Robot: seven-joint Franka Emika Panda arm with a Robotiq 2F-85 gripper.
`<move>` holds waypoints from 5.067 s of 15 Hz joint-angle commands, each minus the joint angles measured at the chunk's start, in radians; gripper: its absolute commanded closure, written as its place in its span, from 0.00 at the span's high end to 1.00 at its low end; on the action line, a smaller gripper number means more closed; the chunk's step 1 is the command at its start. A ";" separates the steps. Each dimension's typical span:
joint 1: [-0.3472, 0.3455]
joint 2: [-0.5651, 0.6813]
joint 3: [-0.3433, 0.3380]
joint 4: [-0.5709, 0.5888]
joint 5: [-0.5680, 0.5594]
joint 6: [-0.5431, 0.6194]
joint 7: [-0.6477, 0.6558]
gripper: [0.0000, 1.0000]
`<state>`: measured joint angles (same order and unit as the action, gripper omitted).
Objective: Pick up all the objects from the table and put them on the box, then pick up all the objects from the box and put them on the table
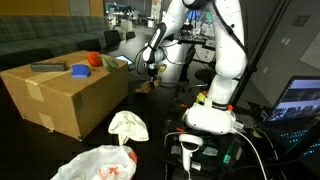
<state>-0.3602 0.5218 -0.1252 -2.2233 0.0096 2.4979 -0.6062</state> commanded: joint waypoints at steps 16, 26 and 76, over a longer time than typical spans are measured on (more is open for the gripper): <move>0.052 -0.434 -0.090 0.019 -0.007 -0.018 0.432 0.04; 0.134 -0.197 -0.051 0.494 -0.037 -0.067 0.447 0.04; 0.357 -0.141 0.126 0.833 -0.193 -0.679 0.329 1.00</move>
<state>0.0039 0.4518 -0.0057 -1.3317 -0.2070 1.8469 -0.3118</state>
